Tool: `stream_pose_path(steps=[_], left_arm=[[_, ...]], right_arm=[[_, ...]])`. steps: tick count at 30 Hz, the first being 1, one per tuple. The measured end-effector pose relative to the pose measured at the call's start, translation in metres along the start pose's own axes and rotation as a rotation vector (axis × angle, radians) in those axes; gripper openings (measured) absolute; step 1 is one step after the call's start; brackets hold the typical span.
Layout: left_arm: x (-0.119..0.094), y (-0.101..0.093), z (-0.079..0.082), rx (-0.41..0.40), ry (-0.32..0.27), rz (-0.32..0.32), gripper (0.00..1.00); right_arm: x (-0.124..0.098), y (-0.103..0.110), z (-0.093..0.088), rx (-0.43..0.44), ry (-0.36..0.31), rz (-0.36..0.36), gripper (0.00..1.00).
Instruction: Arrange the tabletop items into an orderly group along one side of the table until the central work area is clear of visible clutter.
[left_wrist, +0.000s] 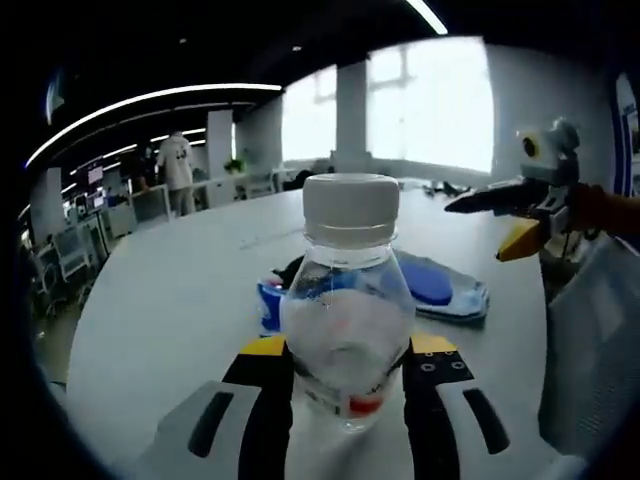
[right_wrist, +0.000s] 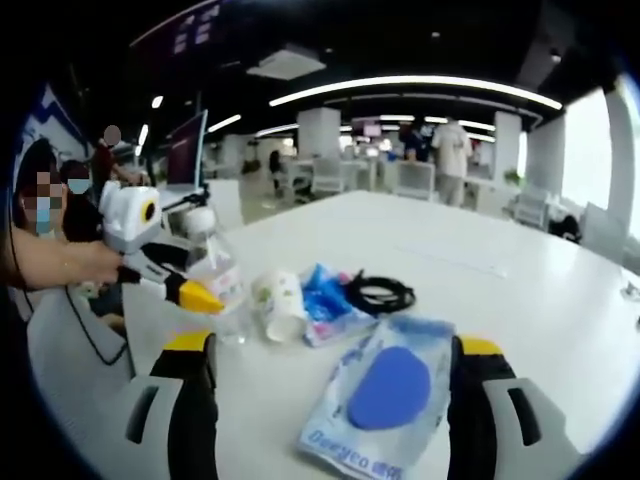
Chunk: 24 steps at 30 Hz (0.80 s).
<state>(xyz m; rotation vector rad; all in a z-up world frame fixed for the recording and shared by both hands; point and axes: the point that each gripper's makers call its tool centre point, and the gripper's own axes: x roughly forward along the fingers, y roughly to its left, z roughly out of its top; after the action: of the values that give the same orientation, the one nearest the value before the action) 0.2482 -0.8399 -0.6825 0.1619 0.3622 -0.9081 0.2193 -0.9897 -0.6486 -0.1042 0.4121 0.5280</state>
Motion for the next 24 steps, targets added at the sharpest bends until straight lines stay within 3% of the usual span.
stream_pose_path(steps=[17, 24], left_arm=[[0.0026, -0.0039, 0.0014, 0.042, 0.027, -0.107, 0.39], [0.0022, -0.0063, 0.0021, 0.012, 0.018, -0.131, 0.39]], right_arm=[[0.0035, -0.0017, -0.0028, -0.001, 0.015, -0.003, 0.95], [0.0053, -0.0028, -0.0025, -0.004, 0.022, -0.005, 0.94]])
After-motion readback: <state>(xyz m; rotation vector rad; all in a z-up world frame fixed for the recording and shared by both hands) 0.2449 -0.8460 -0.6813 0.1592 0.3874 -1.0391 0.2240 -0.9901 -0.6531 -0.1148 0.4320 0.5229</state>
